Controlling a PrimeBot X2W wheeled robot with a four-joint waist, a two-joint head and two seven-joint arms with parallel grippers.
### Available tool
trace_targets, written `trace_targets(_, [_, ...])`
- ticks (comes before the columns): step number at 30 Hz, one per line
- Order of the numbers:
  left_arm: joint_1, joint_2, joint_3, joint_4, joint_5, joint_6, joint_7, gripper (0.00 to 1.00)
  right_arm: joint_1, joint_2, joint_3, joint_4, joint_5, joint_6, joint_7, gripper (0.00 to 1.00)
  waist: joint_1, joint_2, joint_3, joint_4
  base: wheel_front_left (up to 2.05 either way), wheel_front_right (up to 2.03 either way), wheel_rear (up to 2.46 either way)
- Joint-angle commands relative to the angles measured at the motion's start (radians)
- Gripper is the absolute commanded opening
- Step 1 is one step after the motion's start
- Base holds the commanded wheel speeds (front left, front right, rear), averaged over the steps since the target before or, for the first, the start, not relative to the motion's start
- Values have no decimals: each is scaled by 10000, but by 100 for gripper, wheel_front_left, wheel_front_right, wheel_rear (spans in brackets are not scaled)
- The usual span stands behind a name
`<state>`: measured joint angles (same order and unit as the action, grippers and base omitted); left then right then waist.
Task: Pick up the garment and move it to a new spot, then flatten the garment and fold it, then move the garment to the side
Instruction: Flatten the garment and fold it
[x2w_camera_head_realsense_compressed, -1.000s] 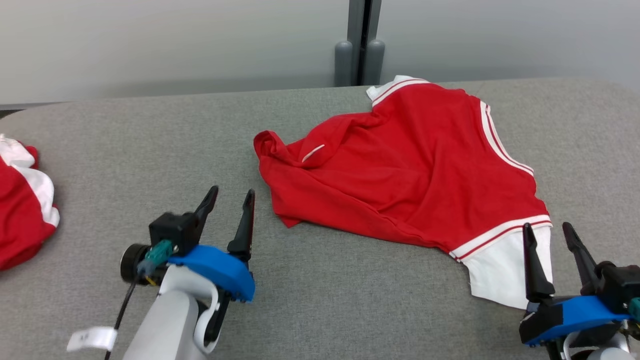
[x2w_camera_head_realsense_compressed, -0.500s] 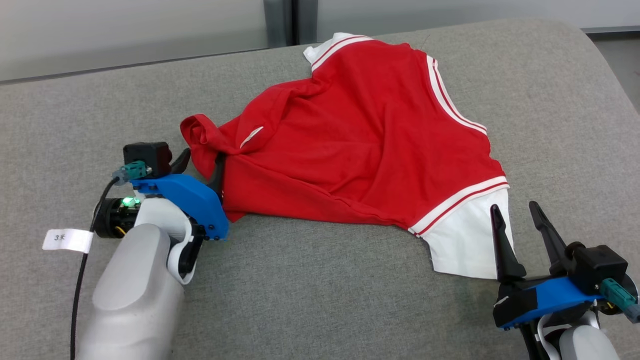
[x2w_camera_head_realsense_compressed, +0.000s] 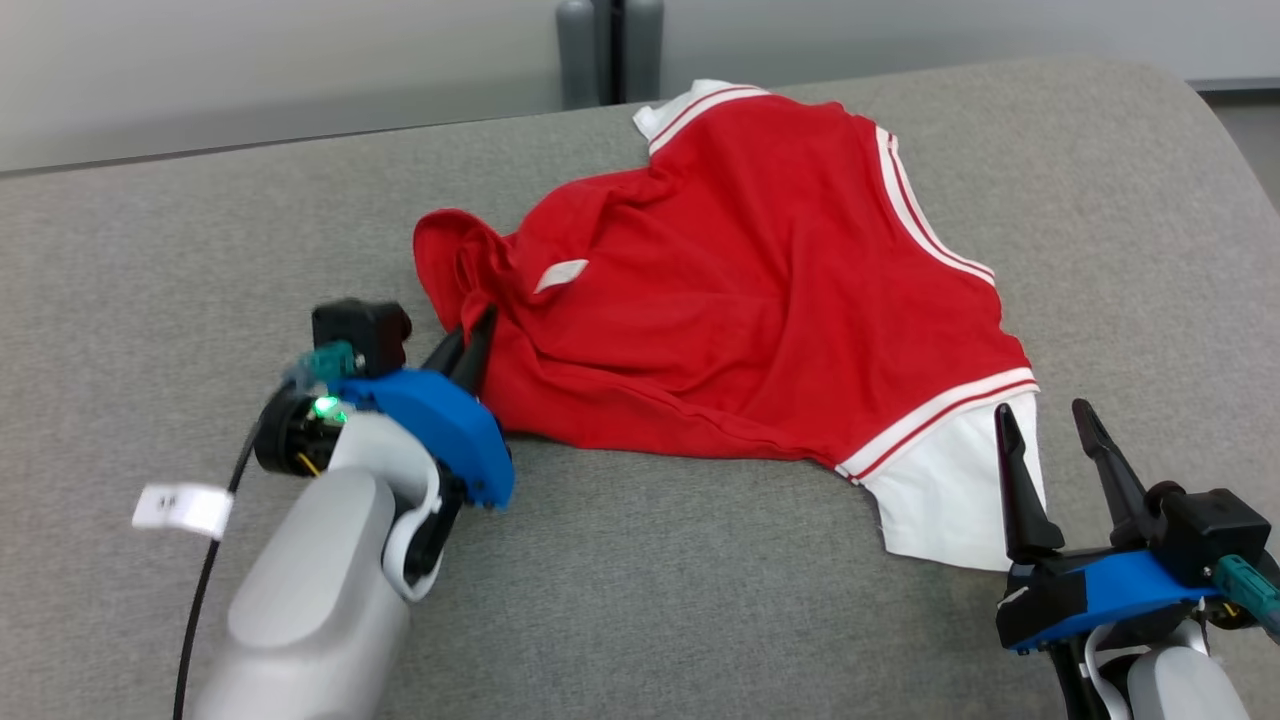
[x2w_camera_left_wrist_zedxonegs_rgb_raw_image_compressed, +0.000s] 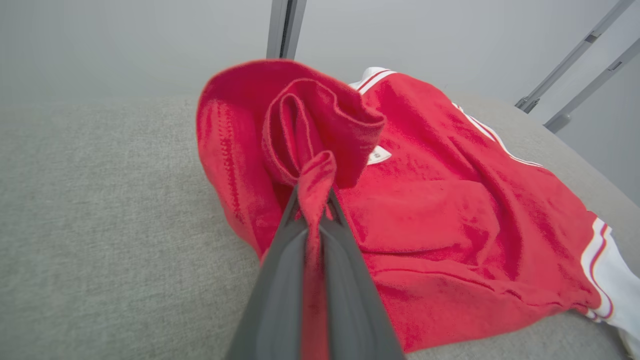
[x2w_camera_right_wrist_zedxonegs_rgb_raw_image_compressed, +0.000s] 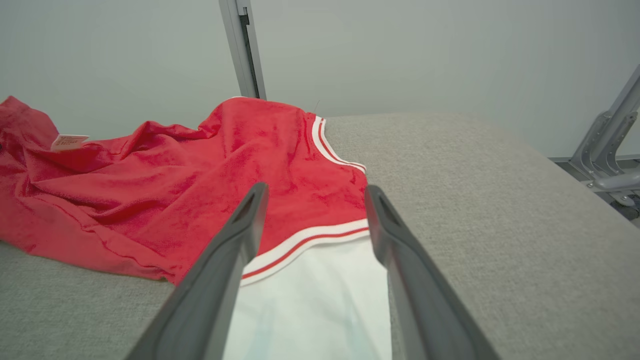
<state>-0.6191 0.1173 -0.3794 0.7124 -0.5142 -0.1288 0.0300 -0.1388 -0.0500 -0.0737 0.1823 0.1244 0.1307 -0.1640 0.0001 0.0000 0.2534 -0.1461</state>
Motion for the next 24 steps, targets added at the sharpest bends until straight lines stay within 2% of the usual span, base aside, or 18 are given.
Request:
trace_targets(1, [317, 220, -209, -327, -69, -15, -222, 0, 27, -10, -5, 6, 59, 1, 12, 100, -1, 0, -58, 55, 0, 0, 0])
trace_targets(6, [1654, 1119, -1483, -2302, -499, -17, -870, 0, 232, -9, -148, -104, 66, 1, 39, 100, -1, 0, -326, 466, 0, 0, 0])
trace_targets(13, [3504, 2341, -2420, -4401, -135, 13, -923, 0, 453, -10, -208, -246, 78, 1, 162, 100, -1, 0, -623, 836, 0, 0, 0])
trace_targets(14, [3784, 2433, -2541, -4608, -84, 50, -850, 27, 462, -10, -205, -262, 86, 1, 181, 100, -1, 0, -663, 858, 0, 0, 0])
trace_targets(15, [4038, 2551, -2684, -4778, -1, 105, -726, 100, 501, -12, -201, -274, 90, 1, 199, 100, -1, 0, -703, 879, 0, 0, 0])
trace_targets(20, [4926, 2771, -2835, -5434, -252, 423, -222, 100, 595, -12, -255, -319, 98, 1, 256, 100, -1, 0, -883, 940, 0, 0, 0])
trace_targets(24, [5128, 2759, -2271, -6052, -758, 1048, 71, 100, 653, -10, -318, -380, 73, 1, 289, 100, -1, 0, -998, 984, 0, 0, 0])
